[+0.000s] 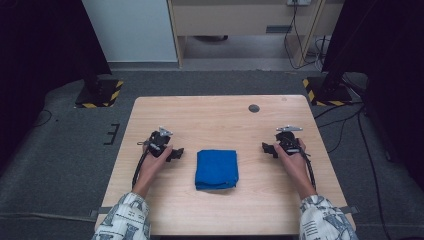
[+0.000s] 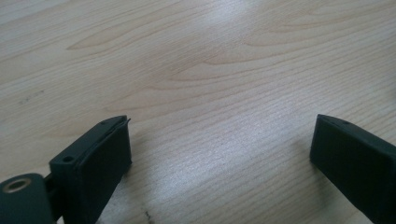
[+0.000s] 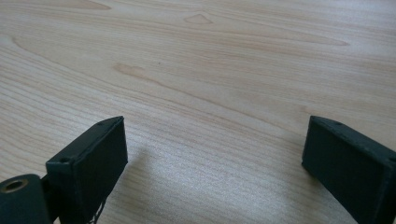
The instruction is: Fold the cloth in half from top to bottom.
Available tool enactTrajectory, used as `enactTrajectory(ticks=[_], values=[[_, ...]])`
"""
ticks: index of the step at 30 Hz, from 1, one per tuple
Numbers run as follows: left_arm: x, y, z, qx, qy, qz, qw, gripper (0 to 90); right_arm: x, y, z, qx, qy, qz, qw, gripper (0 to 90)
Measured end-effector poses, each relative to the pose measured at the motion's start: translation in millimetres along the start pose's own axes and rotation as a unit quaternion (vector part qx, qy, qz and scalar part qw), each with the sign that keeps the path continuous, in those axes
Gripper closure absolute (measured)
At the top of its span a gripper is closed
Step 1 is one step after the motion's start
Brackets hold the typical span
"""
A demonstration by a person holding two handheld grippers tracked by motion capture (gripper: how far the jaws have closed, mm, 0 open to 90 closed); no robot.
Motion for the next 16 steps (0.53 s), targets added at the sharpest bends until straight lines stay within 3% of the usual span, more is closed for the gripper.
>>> enactTrajectory(ticks=[6, 16], values=[[3.3, 0.4, -2.5, 0.012, -0.003, 0.001, 0.9999, 1.3, -1.0, -1.5, -0.6, -0.008, -0.016, 0.008, 0.9998, 5.6], [6.9, -5.5, 3.5, 0.012, 0.001, 0.005, 0.9999, 1.3, -10.8, -18.2, 16.3, -0.01, -0.001, 0.02, 0.9997, 5.6]])
Point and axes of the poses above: each handheld gripper's, and its own axes: z roughly backward along the jaws, y roughly out of its top, x roughly to its right, the point moved 8 cm from there along -z, roughly forward along the jaws, and after that the axes turned 5 degrees about y, right-handed, at the moved point
